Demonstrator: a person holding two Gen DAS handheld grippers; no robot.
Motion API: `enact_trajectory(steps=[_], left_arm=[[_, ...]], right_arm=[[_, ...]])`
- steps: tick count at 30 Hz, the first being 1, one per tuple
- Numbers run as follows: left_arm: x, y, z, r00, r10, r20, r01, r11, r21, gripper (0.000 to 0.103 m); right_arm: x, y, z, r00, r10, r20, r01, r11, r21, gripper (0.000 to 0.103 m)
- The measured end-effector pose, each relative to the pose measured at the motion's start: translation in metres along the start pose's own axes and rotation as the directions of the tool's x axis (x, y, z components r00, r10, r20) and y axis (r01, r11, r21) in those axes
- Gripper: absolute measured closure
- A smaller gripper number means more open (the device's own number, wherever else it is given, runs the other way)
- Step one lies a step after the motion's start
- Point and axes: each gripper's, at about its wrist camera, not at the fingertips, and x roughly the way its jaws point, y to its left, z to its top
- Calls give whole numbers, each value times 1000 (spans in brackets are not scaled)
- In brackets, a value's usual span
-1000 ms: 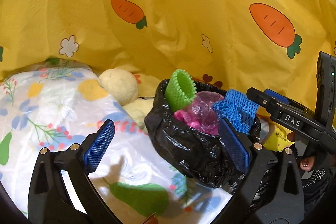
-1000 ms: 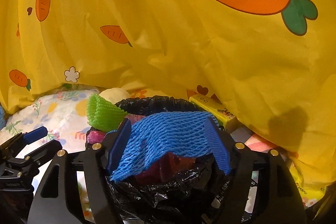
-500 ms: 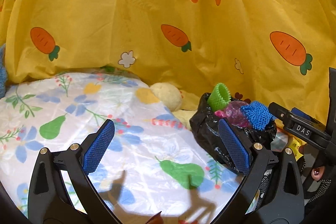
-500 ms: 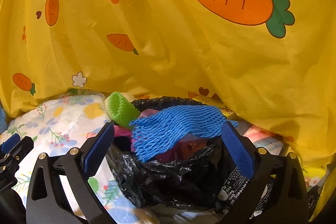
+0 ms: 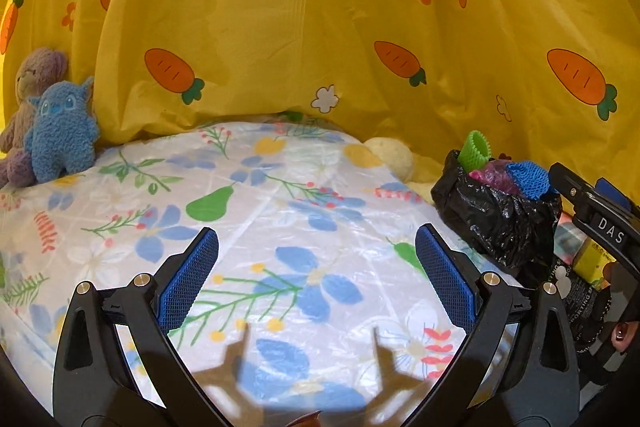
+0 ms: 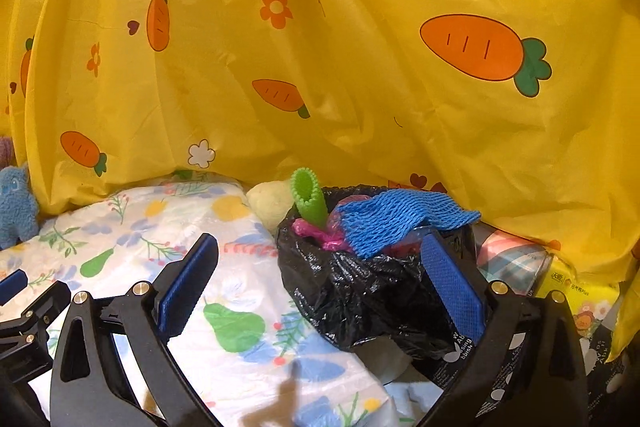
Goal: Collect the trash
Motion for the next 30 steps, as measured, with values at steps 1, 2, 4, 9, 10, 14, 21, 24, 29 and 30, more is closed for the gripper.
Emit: enact_trajectory(steps=[1, 2, 4, 9, 10, 14, 21, 24, 29, 30], left_arm=[[-5, 3, -2, 1000, 7, 1, -7, 1000, -4, 6], [-10, 7, -4, 1000, 16, 2, -16, 1000, -8, 6], [-20, 15, -6, 999, 31, 11, -31, 999, -15, 6], [-45, 31, -12, 997, 69, 41, -67, 997, -38, 6], [-49, 34, -13, 996, 78, 45, -76, 996, -41, 6], [-57, 41, -16, 995, 95, 34, -93, 994, -52, 6], [-68, 53, -22, 991, 130, 30, -127, 990, -64, 6], [-70, 54, -23, 990, 138, 28, -136, 989, -64, 6], [-72, 54, -22, 990, 139, 34, -137, 989, -59, 6], [-72, 54, -22, 989, 140, 35, -138, 989, -60, 6]], right_arm=[[-5, 4, -2, 1000, 1, 4, -1, 1000, -7, 6], [-10, 7, -3, 1000, -2, 9, 2, 1000, -13, 6], [-21, 14, -7, 1000, 10, 19, -9, 1000, -25, 6], [-40, 29, -13, 998, 51, 21, -50, 998, -45, 6], [-44, 31, -13, 998, 58, 22, -57, 997, -46, 6], [-55, 41, -15, 997, 77, 26, -76, 996, -54, 6], [-69, 54, -21, 995, 92, 27, -90, 994, -66, 6], [-72, 59, -24, 995, 99, 25, -97, 992, -75, 6], [-76, 62, -28, 994, 104, 25, -102, 991, -83, 6], [-76, 62, -28, 994, 105, 24, -102, 991, -83, 6]])
